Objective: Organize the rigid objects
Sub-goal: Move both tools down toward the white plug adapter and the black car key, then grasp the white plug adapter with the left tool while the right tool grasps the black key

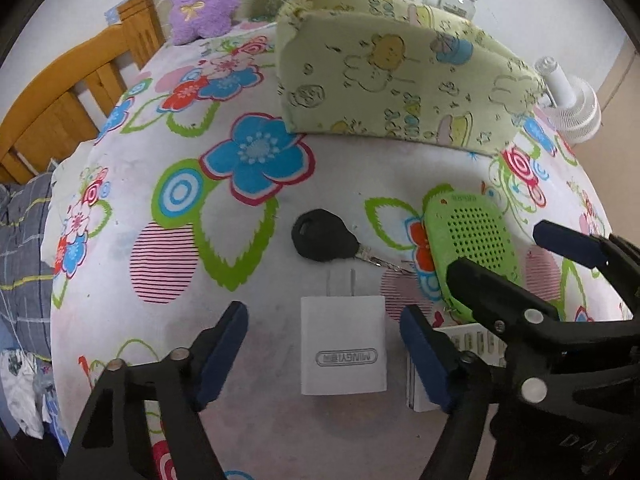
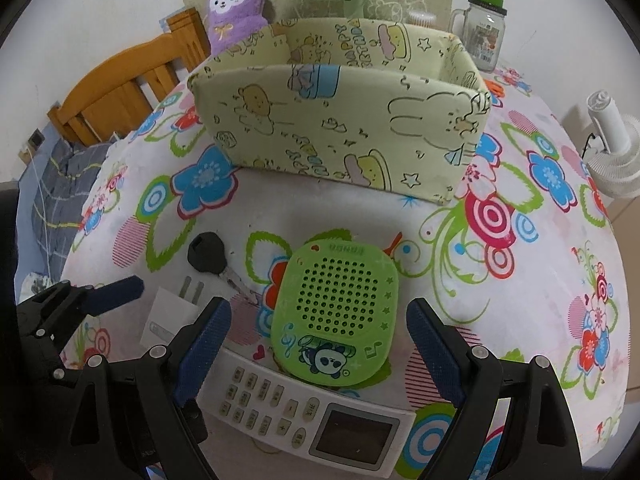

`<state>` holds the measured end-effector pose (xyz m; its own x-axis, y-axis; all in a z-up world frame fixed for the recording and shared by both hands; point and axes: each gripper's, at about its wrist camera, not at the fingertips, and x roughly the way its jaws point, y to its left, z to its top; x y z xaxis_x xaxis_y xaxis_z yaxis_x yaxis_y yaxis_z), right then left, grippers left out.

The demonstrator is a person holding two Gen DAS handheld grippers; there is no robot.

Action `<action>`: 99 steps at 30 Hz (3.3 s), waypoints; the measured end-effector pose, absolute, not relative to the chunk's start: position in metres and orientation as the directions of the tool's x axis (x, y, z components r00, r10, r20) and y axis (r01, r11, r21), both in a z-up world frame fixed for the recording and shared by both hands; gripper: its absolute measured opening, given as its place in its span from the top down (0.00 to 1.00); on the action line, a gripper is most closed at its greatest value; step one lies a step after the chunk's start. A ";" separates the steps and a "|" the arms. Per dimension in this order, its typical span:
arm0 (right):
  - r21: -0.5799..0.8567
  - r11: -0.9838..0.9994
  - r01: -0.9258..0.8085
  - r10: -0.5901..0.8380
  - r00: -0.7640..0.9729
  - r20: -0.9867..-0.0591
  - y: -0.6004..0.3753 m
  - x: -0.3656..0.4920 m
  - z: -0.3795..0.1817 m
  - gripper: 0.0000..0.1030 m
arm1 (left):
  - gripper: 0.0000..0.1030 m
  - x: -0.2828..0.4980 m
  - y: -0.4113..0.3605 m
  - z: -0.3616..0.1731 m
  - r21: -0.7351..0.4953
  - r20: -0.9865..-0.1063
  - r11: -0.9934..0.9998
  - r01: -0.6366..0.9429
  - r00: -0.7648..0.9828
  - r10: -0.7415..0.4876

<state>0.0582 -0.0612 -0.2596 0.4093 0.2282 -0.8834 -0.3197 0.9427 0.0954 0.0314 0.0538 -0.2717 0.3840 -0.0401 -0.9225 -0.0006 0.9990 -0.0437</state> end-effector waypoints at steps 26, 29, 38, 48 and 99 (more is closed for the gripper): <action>0.064 0.914 -0.401 0.203 0.315 -0.927 -0.010 0.079 -0.268 0.20 | 0.61 0.042 0.060 -0.270 0.026 -0.939 0.990 0.141 0.343 -0.024; 0.074 0.908 -0.412 0.213 0.303 -0.929 -0.002 0.084 -0.269 0.21 | 0.61 0.047 0.071 -0.270 0.028 -0.941 0.991 0.128 0.338 -0.018; 0.109 0.896 -0.431 0.223 0.224 -0.949 0.024 0.099 -0.283 0.33 | 0.60 0.054 0.090 -0.271 0.000 -0.946 0.988 0.152 0.319 -0.049; 0.105 0.887 -0.449 0.232 0.237 -0.943 0.028 0.097 -0.282 0.64 | 0.61 0.059 0.100 -0.272 -0.018 -0.948 0.994 0.109 0.313 -0.051; 0.086 0.904 -0.420 0.215 0.271 -0.938 0.029 0.085 -0.283 0.66 | 0.61 0.047 0.095 -0.271 0.006 -0.954 0.999 0.048 0.300 -0.008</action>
